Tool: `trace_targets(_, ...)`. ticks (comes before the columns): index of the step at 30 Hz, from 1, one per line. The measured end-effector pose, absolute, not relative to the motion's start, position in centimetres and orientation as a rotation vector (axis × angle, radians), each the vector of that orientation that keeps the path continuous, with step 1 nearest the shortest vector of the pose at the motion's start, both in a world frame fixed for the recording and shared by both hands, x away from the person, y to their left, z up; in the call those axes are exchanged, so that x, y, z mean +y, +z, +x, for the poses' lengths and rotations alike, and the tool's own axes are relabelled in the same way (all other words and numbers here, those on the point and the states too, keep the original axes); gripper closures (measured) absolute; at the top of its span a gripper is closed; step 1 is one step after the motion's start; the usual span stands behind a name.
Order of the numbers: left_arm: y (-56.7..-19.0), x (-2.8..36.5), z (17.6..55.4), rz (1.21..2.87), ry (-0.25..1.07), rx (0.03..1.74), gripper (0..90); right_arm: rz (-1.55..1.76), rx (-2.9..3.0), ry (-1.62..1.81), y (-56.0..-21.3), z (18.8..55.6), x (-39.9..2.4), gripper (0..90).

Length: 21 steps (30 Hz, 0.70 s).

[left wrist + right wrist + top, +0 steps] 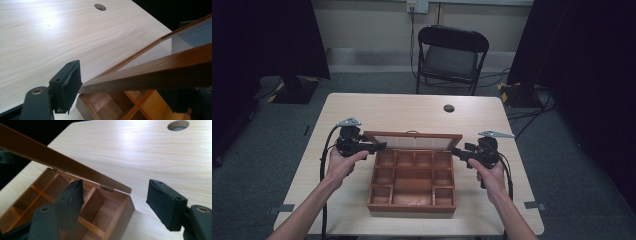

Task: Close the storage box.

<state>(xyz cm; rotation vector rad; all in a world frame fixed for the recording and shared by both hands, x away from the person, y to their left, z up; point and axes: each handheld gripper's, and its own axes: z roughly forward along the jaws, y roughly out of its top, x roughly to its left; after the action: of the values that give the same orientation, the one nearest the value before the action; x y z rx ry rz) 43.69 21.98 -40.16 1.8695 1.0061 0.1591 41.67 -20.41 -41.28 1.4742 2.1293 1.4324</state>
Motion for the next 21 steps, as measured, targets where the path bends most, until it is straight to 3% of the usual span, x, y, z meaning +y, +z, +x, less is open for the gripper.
trace_targets(21, -39.7, 22.4, 42.5, 1.887, 0.150, 0.964, 19.4, 1.472, 2.041, 1.434, -39.6, 41.1, -21.8, 32.0)
